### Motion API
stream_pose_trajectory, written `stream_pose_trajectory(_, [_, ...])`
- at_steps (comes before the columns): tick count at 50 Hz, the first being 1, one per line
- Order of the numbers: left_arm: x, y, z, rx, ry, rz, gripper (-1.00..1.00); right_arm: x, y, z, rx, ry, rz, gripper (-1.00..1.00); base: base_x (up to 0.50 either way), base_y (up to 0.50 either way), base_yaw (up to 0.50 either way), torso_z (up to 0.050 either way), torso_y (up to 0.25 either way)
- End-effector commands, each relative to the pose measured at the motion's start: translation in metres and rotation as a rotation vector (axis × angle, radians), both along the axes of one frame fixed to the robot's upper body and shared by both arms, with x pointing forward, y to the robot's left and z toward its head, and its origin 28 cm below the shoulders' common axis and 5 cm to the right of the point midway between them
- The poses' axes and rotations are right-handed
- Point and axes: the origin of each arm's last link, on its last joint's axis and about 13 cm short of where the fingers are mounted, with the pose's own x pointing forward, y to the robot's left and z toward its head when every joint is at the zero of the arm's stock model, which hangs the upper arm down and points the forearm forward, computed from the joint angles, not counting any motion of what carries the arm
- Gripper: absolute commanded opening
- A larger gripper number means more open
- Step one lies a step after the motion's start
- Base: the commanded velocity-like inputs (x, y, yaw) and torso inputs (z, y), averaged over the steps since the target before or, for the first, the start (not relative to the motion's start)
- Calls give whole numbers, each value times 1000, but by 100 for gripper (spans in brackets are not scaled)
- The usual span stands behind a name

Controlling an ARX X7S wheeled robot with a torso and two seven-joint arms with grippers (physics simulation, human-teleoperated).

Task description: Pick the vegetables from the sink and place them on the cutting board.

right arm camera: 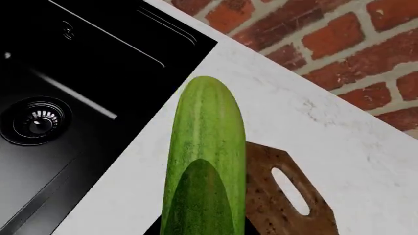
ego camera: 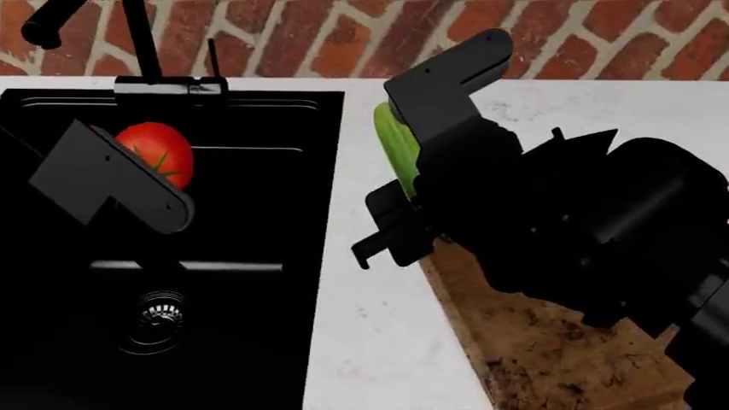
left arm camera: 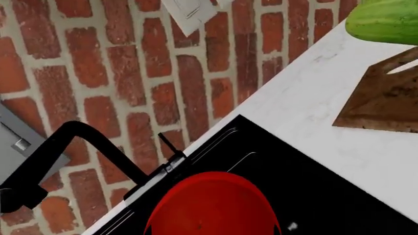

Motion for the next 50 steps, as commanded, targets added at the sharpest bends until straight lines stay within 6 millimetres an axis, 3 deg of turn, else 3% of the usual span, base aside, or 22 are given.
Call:
stream_pose_trajectory(1, [2, -5, 8, -33, -22, -4, -100, 1, 5, 11, 7, -62, 59, -100, 0, -500, 0, 0, 0])
stream_pose_trajectory(25, [3, -7, 10, -47, -67, 17, -100, 0, 2, 8, 38, -78, 67, -100, 84, -500, 0, 0, 0])
stream_pose_trajectory(33, [8, -20, 27, -147, 24, -59, -100, -5, 0, 7, 57, -87, 57, -100, 143, -411, 0, 0, 2])
stream_pose_trajectory(38, [11, -40, 36, -204, 110, -138, -100, -15, 1, 12, 55, -99, 55, -100, 0, 0, 0, 0, 0])
stream_pose_trajectory(50, [17, -60, 35, -231, 219, -174, -100, -23, 4, 22, 79, -86, 26, -100, 0, 0, 0, 0, 1])
